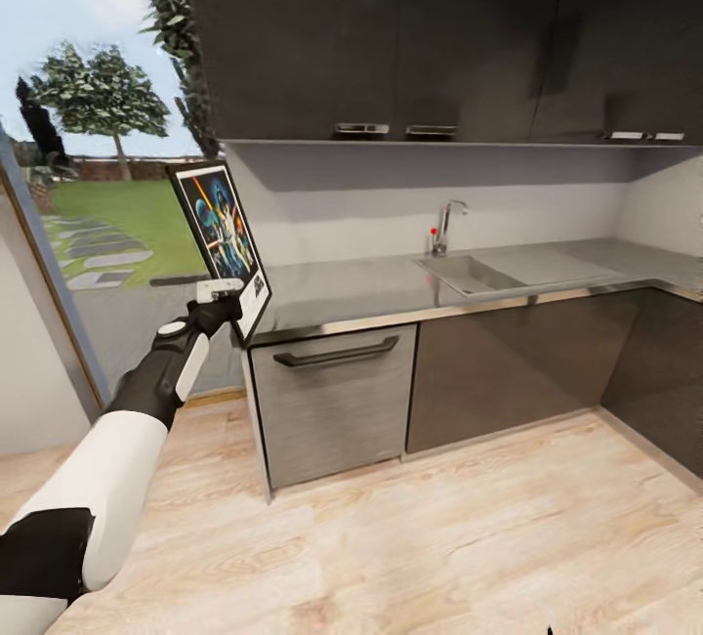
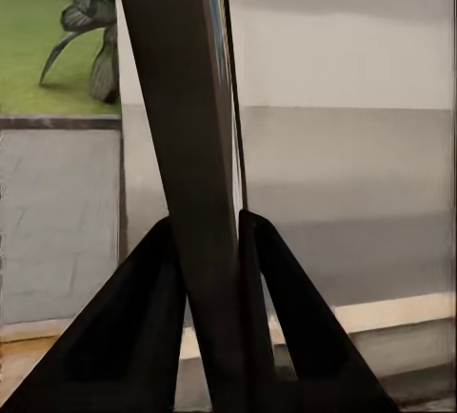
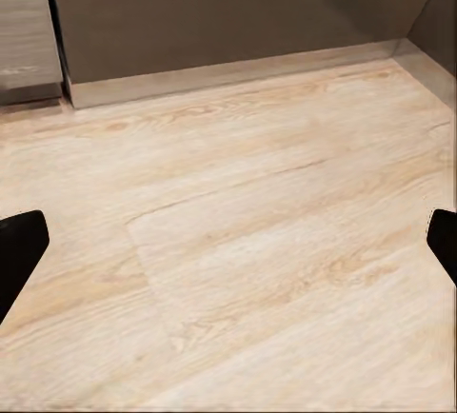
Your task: Pick up the poster from the kitchen countertop and hang it on one of the wall nails in the kitchen.
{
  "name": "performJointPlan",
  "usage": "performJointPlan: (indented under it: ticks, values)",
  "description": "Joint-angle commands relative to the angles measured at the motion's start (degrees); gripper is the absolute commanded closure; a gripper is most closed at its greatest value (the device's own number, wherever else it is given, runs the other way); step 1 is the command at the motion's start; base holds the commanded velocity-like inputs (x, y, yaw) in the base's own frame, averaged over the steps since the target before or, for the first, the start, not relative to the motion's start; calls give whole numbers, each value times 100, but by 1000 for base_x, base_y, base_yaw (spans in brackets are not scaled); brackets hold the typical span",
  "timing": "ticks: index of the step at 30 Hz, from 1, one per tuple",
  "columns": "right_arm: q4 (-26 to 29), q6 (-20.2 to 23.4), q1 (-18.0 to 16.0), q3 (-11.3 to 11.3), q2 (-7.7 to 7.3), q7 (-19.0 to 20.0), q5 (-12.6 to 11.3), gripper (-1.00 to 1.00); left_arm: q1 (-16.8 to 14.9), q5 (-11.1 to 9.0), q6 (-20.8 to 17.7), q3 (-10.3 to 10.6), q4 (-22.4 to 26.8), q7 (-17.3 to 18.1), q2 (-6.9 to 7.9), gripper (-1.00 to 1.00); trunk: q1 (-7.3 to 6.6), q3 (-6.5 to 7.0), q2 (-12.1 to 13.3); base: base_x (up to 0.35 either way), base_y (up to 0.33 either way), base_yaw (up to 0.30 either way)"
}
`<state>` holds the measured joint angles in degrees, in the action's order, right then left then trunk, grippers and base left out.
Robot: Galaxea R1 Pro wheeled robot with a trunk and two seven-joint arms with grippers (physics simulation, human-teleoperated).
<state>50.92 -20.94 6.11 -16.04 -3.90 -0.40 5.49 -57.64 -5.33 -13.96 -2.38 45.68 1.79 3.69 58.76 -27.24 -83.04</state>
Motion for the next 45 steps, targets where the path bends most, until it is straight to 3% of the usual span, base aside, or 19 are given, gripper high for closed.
performJointPlan:
  ticks: [1,10,13,17,24,26,30,32,34,35,39,42,45]
  values:
    - [6,-7,-1,-12,3,-4,57,-100,-2,-46,-36,-6,20,8,1,100,-3,-5,-4,-338,0,0]
    - [6,-7,2,-13,3,-4,57,-100,1,-47,-53,35,271,14,-12,100,-3,-5,-4,-338,0,0]
    - [6,-7,1,-13,3,-4,57,-100,3,-57,-60,365,293,100,-55,100,-3,-5,-4,-338,0,0]
    - [6,-7,1,-13,3,-4,57,-100,5,-65,-68,563,349,345,-251,100,-3,-5,-4,-338,0,0]
    - [6,-7,3,-13,3,-4,57,-100,3,-71,-79,607,494,820,-482,100,-3,-5,-4,-219,0,0]
    - [6,-7,2,-13,3,-4,57,-100,5,-73,-86,610,517,1422,-542,100,-3,-5,-4,-51,0,0]
    - [6,-7,1,-13,3,-4,57,-100,3,-80,-88,604,507,2020,-558,100,-3,-5,-4,-20,0,0]
    - [6,-7,1,-13,2,-4,54,-100,4,-118,-88,600,476,2536,-558,100,-3,-5,-4,-8,0,0]
    - [11,-7,2,-13,-3,-4,51,-100,5,-180,-89,594,410,3272,-550,100,-3,-5,-4,-4,0,0]
    - [12,-7,2,-13,-3,-4,50,-100,6,-190,-89,593,385,3455,-547,100,-3,-5,-4,-2,0,0]
    - [14,-7,1,-13,-5,2,49,-100,19,-217,-76,590,88,4735,-532,100,-3,-5,-4,0,0,0]
    - [14,-7,0,-13,-7,3,48,-100,43,-217,-57,590,-4,5333,-523,100,-3,-5,-4,0,0,0]
    - [17,-7,2,-13,-6,4,48,-100,139,-213,-44,590,-17,5708,-499,100,-3,-5,-4,0,0,0]
